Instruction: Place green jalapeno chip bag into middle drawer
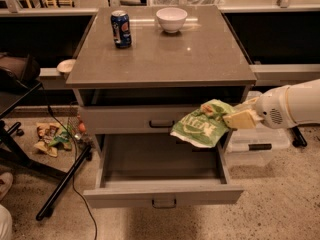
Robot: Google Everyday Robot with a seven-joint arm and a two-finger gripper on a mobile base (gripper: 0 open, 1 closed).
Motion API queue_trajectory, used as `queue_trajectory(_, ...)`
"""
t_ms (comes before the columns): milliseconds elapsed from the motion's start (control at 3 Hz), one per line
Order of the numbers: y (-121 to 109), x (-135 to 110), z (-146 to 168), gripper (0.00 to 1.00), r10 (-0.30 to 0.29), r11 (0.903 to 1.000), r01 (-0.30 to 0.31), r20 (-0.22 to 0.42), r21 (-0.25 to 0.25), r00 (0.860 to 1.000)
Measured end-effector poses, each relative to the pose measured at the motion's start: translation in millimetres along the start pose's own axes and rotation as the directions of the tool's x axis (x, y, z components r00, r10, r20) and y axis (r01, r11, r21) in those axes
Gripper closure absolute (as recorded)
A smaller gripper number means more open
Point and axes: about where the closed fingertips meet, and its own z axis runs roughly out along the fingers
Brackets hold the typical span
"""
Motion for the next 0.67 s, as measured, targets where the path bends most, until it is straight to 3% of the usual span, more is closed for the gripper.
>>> queue_trajectory(333, 2.5, 4.6, 6.1, 1.0, 0.009, 1.0, -0.009, 0.0, -0.004, 1.0)
queue_trajectory(667, 15.9, 34.6, 50.2, 1.0, 0.069, 0.9966, -0.068, 0.031, -0.046, 0.997)
